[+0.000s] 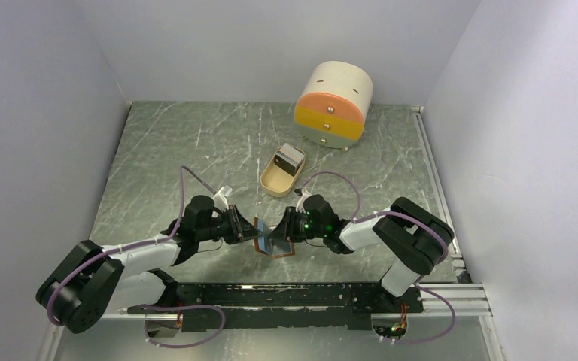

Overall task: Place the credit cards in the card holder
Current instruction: Insert the credit card into the card holder.

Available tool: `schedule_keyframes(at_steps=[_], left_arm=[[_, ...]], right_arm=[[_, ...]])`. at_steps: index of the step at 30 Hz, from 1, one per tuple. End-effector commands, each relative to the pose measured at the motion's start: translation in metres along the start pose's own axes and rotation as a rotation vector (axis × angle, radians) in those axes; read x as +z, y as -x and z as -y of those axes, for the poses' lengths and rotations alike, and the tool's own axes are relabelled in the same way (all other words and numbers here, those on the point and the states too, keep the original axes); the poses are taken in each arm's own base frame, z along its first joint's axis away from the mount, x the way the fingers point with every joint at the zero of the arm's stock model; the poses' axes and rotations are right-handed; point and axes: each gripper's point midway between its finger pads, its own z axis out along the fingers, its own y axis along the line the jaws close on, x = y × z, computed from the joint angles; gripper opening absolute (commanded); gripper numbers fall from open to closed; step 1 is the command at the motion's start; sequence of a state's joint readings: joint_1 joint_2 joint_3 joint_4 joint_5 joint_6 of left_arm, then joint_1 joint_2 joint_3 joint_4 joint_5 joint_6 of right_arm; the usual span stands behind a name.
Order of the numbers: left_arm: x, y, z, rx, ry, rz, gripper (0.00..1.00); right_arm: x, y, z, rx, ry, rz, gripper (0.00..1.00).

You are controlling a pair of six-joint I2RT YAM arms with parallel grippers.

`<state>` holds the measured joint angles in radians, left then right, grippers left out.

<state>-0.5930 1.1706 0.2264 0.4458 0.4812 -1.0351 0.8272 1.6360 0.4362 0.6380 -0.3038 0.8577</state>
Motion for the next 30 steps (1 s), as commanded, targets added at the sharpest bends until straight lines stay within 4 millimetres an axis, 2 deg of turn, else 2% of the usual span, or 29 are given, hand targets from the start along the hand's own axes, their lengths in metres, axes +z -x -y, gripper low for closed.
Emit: schedule_keyframes(at_steps=[1,5,11,17,21,26,30], left_arm=[[-0.004,0.009,0.041,0.08,-0.167,0.027,0.17],[-0.004,0.008,0.041,0.08,-0.172,0.024,0.24],[-0.005,0.008,0.042,0.079,-0.185,0.028,0.1],[-0.001,0.008,0.034,0.071,-0.138,0.021,0.09],[0.001,0.009,0.026,0.064,-0.092,0.021,0.19],[-0.002,0.012,0.029,0.064,-0.088,0.033,0.34],[-0.002,0.014,0.032,0.069,-0.088,0.041,0.35]], right_arm=[[-0.002,-0.017,0.021,0.018,-0.065,-0.046,0.28],[-0.002,-0.017,0.021,0.018,-0.064,-0.047,0.28],[-0.002,-0.016,0.02,0.015,-0.061,-0.045,0.28],[-0.003,-0.016,0.019,0.015,-0.058,-0.042,0.28],[-0.004,-0.015,0.02,0.012,-0.063,-0.039,0.28],[-0.005,-0.012,0.019,0.003,-0.068,-0.029,0.28],[-0.004,-0.013,0.019,0.005,-0.065,-0.032,0.28]])
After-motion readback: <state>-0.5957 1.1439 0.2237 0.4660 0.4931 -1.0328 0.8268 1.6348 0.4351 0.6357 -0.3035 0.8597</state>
